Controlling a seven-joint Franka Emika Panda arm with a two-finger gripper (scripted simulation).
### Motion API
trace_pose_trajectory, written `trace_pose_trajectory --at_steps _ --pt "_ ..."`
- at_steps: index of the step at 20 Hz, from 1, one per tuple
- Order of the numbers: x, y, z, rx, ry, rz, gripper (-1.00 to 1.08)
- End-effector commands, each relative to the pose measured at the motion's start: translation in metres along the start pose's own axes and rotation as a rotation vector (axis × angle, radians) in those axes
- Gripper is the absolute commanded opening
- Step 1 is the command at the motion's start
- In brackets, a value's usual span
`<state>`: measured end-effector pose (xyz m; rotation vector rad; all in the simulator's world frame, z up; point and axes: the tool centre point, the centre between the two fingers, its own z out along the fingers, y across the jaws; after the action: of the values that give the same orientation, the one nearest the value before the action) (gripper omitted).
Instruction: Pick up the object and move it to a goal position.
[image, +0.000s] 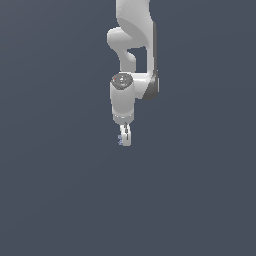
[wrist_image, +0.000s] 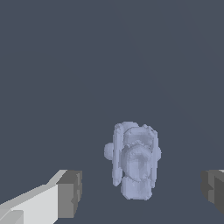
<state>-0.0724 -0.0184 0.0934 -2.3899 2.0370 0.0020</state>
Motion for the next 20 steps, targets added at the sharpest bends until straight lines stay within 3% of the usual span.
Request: trace_pose_trajectory --at_steps 1,11,20 --pt "0.0 0.002 0.001 0.0 0.001 0.026 1.0" --pt "0.001 0.003 0.007 0.0 0.002 0.04 1.0" --pt "0.001 0.004 0.045 -0.001 0.002 0.044 1.0"
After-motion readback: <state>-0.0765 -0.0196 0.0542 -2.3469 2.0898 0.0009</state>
